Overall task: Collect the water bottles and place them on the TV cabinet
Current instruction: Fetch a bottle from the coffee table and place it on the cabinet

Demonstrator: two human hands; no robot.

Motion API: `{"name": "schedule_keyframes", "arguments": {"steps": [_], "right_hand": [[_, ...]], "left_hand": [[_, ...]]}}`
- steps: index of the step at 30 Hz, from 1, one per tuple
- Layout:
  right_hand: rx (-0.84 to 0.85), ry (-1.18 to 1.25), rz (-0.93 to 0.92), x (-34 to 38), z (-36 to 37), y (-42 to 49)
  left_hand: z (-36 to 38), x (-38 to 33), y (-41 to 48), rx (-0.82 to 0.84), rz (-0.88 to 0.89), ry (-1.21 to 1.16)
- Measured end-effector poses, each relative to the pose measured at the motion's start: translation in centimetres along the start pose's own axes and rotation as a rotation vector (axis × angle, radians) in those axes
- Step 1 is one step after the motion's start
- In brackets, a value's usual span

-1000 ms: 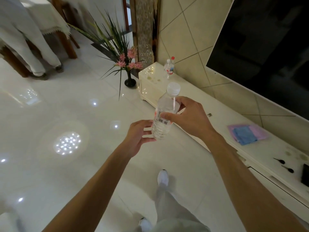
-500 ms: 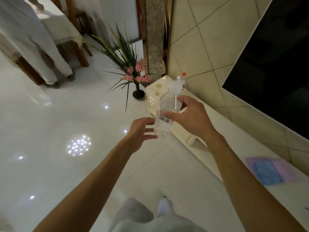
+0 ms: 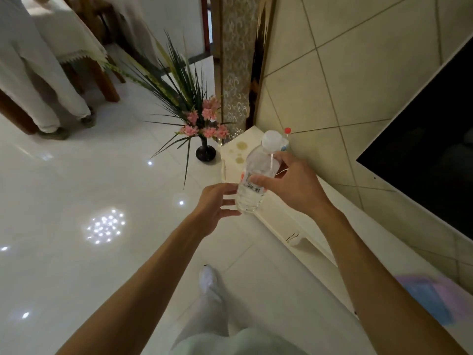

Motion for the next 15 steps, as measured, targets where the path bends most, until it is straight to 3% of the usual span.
{"name": "schedule_keyframes", "arguments": {"steps": [15], "right_hand": [[-0.118, -0.028, 0.142, 0.4, 1.5, 17.8]], "left_hand": [[-3.7, -12.8, 15.4, 0.094, -0.112, 0.038]]}}
Point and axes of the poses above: each hand's wrist, its own y-axis towards the middle knuckle, its own z-axis out of the palm, x = y × z, the point moved 4 cm from there along y, towards the middle knuckle, and after that the axes turned 7 degrees about -z, right-handed, at the moved point
